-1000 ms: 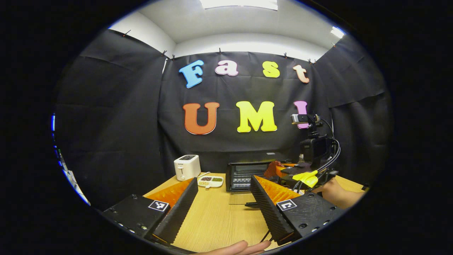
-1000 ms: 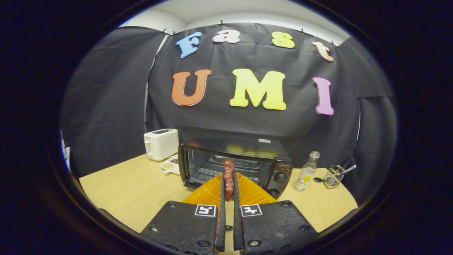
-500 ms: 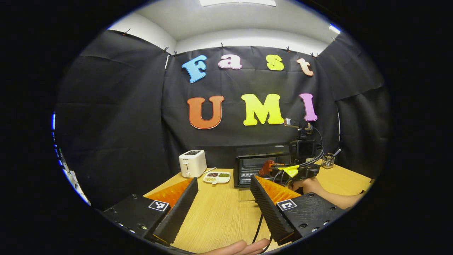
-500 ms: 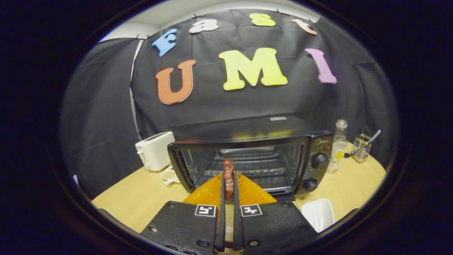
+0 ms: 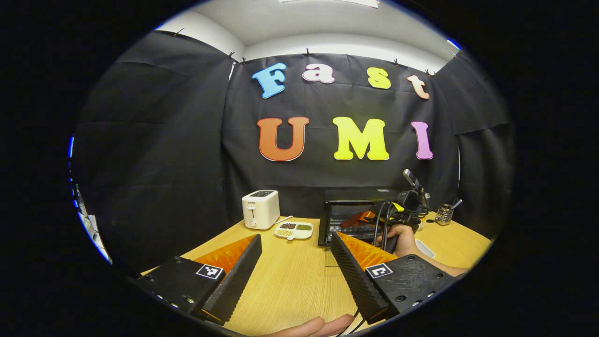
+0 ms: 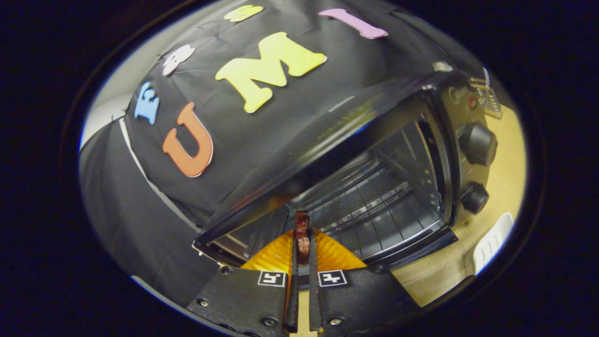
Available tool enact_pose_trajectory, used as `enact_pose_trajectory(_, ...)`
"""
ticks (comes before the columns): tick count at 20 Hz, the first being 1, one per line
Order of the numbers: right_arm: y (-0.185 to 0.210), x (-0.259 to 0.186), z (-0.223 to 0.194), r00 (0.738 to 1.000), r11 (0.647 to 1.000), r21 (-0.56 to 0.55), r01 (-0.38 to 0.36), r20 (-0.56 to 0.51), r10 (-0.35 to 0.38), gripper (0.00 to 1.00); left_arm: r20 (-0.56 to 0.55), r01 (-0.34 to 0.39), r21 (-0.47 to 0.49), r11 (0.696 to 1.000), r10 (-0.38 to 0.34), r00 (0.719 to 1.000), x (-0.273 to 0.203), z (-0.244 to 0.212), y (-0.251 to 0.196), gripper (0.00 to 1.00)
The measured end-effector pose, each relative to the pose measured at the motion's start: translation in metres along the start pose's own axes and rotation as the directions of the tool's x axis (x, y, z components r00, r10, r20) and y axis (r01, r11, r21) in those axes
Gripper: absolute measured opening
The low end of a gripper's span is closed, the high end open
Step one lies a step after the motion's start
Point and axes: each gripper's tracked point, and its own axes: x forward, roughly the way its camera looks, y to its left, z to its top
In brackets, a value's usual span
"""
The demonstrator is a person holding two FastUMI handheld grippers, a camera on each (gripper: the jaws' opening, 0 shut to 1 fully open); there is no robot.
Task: Open the electric oven with the left hand, put the food in, and close the electric oven.
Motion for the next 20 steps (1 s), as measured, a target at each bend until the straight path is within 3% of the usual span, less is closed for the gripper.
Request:
enact_pose_trajectory(5,-0.017,0.011,0.008,1.0,0.999,0.04,0.0,0.026,-0.001,0.15,-0.006,-0.015,0.005,1.0,0.015,1.0,0.01,-0.007,0.001,0.95)
enact_pose_trajectory(10,-0.029,0.01,0.011,0.996,0.994,-0.067,0.083,0.032,-0.081,0.19,0.009,0.023,0.013,1.0,-0.023,1.0,0.006,-0.004,-0.012,0.95)
enact_pose_trajectory(11,-0.029,0.009,0.013,0.995,0.99,-0.1,0.094,0.035,-0.091,0.29,0.007,0.02,0.018,1.0,-0.02,1.0,0.006,-0.005,-0.011,0.95)
enact_pose_trajectory(16,-0.036,-0.016,0.025,0.988,0.948,-0.282,0.151,0.083,-0.133,0.39,0.001,0.04,-0.035,0.999,-0.04,0.999,-0.005,0.0,-0.017,0.95)
enact_pose_trajectory(17,-0.038,-0.024,0.027,0.987,0.938,-0.311,0.156,0.09,-0.134,0.52,0.001,0.054,-0.047,0.997,-0.054,0.999,-0.008,0.0,-0.02,0.95)
enact_pose_trajectory(19,-0.044,-0.044,0.031,0.987,0.928,-0.338,0.155,0.093,-0.131,0.69,0.0,0.059,-0.048,0.997,-0.059,0.998,-0.014,0.002,-0.022,0.95)
enact_pose_trajectory(20,-0.045,-0.057,0.031,0.987,0.927,-0.342,0.152,0.093,-0.127,0.71,0.003,0.057,-0.046,0.997,-0.057,0.998,-0.015,0.003,-0.022,0.95)
